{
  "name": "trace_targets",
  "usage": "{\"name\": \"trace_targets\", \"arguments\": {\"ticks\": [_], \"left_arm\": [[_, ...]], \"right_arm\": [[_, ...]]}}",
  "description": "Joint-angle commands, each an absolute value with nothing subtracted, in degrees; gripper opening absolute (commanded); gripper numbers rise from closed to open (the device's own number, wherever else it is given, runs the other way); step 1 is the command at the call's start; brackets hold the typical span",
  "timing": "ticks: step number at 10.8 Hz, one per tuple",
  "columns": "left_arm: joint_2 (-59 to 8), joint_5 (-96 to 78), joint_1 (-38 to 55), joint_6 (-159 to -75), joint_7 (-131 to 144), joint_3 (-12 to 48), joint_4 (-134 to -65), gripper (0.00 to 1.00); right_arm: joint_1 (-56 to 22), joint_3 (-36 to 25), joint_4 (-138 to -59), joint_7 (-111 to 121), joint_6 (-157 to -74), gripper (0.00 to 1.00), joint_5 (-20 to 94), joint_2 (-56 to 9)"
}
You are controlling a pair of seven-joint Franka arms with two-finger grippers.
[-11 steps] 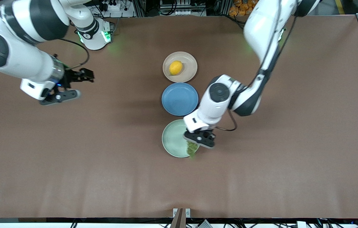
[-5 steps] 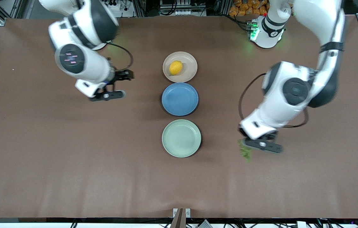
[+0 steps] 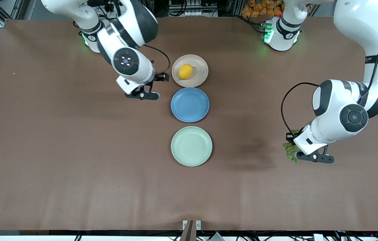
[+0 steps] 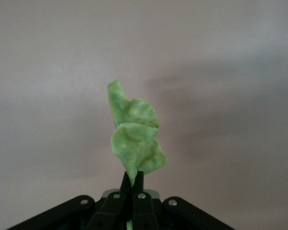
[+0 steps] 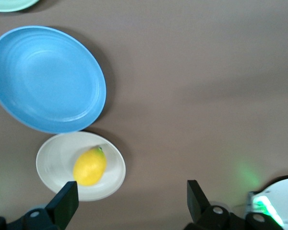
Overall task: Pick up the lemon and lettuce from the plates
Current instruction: 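Lower the lettuce onto the table while the right gripper descends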
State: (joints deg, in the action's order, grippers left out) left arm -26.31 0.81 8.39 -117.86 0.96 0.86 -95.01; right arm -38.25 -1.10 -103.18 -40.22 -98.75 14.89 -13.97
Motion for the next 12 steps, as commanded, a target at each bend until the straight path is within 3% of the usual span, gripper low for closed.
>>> {"name": "trace_targets", "arguments": {"ticks": [1,8,9,10,12], "left_arm": [[-30.9,0.8,5.2,-125.8,1.1,1.4,-99.0,0.0],[-35.2,0.9,4.7,-129.4,1.8,1.4,-98.3,0.0],[-35.3,0.9,4.7,-129.4,1.8,1.4,-98.2,0.39],[-35.2,0.9,4.8,-129.4,1.6,1.4,-98.2,0.99],[-34.5,0.9,4.9,-129.4,1.1,1.5,-98.1,1.0]], "right_arm": [[-42.8,-1.5,-110.3,-49.6,-106.9,1.0,16.3,-13.4],[-51.8,-1.4,-119.4,-53.6,-127.3,1.0,26.4,-17.2],[-51.9,-1.4,-119.5,-55.4,-128.0,1.0,29.8,-18.4],[-52.0,-1.4,-119.6,-56.7,-127.4,1.0,32.1,-18.7],[-54.5,-1.4,-121.3,-58.5,-127.8,1.0,32.4,-19.1]]}}
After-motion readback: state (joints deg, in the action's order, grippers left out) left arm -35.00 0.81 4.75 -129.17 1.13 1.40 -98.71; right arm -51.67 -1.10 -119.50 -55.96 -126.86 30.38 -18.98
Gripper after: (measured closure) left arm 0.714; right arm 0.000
